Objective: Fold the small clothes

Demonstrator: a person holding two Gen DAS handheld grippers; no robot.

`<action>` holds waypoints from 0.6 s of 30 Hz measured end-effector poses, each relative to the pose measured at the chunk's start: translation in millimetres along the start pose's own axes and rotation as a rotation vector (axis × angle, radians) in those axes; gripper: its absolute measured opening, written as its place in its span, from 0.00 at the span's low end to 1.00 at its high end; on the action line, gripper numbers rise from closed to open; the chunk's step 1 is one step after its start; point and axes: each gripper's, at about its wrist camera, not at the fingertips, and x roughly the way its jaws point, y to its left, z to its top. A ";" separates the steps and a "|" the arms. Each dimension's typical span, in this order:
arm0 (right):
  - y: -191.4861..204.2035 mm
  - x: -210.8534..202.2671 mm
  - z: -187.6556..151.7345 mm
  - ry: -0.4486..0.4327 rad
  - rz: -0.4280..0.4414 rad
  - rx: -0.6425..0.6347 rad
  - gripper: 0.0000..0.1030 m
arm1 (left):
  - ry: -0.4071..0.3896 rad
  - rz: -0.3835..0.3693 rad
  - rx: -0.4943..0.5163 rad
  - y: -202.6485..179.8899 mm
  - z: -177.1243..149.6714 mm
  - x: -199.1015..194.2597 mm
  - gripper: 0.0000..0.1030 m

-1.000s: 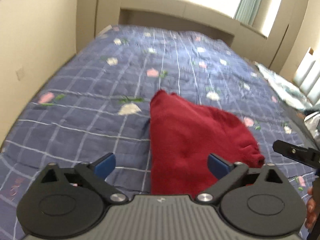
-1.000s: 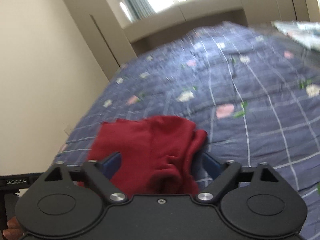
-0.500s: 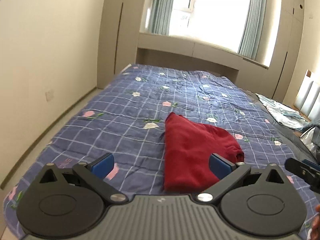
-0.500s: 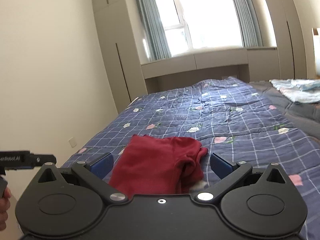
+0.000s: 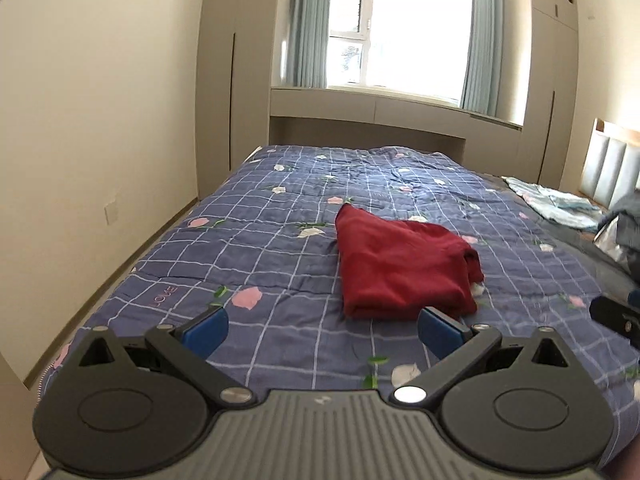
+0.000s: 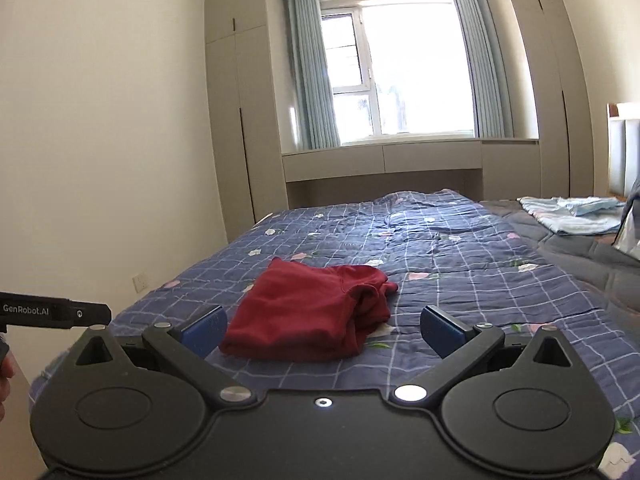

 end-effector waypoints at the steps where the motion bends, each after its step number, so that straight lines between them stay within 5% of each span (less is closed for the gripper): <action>1: -0.1 -1.7 -2.4 -0.002 0.002 0.005 1.00 | -0.003 -0.002 0.004 -1.6 -4.8 -1.6 1.00; 18: 3.9 -6.9 -22.9 0.004 0.002 -0.034 1.00 | 0.025 -0.017 -0.027 -1.2 -28.7 1.9 1.00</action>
